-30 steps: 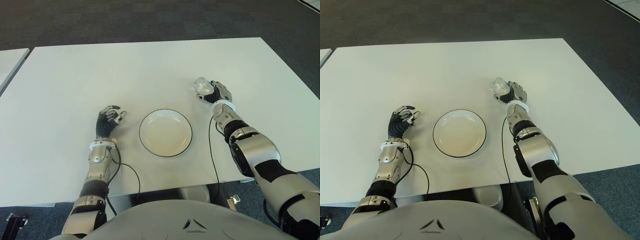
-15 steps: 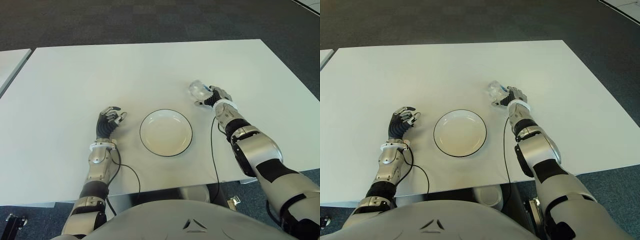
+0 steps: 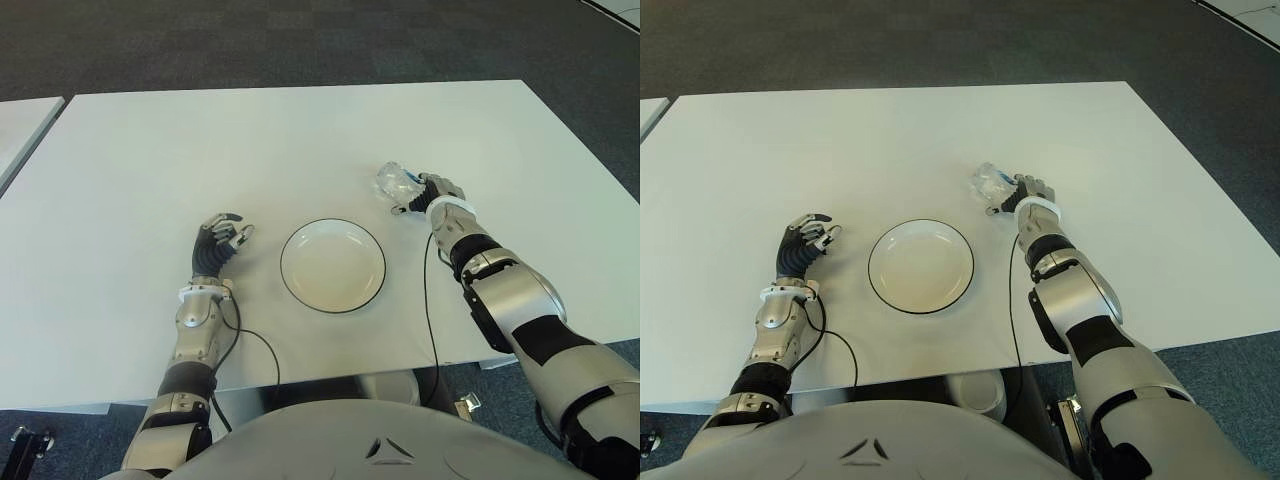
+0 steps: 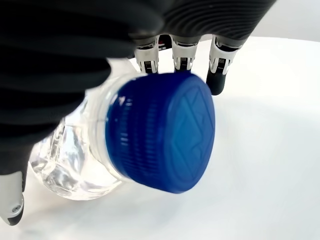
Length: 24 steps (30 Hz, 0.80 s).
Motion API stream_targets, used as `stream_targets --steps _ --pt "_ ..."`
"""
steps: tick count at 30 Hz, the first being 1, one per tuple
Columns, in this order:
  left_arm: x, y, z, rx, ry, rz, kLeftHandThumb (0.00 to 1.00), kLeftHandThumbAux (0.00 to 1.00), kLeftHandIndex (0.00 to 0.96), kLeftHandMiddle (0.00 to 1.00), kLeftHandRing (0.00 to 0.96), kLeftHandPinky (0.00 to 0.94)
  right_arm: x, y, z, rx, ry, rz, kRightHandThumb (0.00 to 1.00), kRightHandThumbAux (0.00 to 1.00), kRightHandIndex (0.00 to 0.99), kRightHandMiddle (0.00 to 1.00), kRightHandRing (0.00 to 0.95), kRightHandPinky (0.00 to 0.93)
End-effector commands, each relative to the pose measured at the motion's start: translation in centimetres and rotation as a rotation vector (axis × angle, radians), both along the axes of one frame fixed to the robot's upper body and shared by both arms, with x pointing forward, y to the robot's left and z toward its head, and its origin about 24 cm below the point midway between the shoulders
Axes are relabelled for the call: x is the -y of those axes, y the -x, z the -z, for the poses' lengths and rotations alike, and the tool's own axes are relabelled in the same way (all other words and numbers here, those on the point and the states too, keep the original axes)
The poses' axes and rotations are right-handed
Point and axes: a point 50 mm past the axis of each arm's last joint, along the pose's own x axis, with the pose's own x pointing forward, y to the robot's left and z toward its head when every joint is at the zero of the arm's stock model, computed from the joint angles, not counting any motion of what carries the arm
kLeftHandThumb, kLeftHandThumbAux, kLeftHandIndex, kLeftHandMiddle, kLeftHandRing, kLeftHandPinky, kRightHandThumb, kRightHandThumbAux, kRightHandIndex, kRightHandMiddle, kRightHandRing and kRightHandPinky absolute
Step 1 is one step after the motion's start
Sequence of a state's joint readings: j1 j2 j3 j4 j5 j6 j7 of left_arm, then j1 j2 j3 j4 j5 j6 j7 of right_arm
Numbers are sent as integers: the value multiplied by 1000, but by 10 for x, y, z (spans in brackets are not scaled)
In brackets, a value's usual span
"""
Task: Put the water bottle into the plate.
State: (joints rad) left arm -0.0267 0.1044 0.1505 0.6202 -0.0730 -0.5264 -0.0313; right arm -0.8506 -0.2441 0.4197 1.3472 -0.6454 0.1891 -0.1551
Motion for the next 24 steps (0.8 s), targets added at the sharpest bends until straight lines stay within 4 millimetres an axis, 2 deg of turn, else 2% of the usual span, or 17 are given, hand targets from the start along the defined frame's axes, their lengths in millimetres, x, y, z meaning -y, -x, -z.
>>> stream_targets --steps 1,7,11,15,16,19,24 --pt "0 8 11 -60 17 3 704 717 435 774 780 779 8 39 48 -202 21 58 469 596 93 0 0 0" --pt "0 7 11 -59 17 -4 704 717 436 778 784 785 8 39 48 -178 29 67 465 597 117 24 0 6" --pt "0 7 11 -59 19 -9 704 717 436 771 778 776 11 40 48 -155 27 79 472 616 234 71 17 48" --pt "1 7 11 -57 19 -12 705 717 435 768 775 774 14 40 47 -128 20 92 489 632 292 112 58 112" --pt "1 7 11 -56 19 -12 705 716 435 770 778 781 14 40 47 -120 17 96 563 663 336 140 88 148" --pt "2 7 11 -60 19 -17 705 716 435 771 779 783 17 40 46 -99 -12 113 653 700 390 188 141 203" --pt "3 7 11 -53 15 -10 705 716 436 772 779 780 17 43 49 -52 -97 174 689 718 409 237 194 250"
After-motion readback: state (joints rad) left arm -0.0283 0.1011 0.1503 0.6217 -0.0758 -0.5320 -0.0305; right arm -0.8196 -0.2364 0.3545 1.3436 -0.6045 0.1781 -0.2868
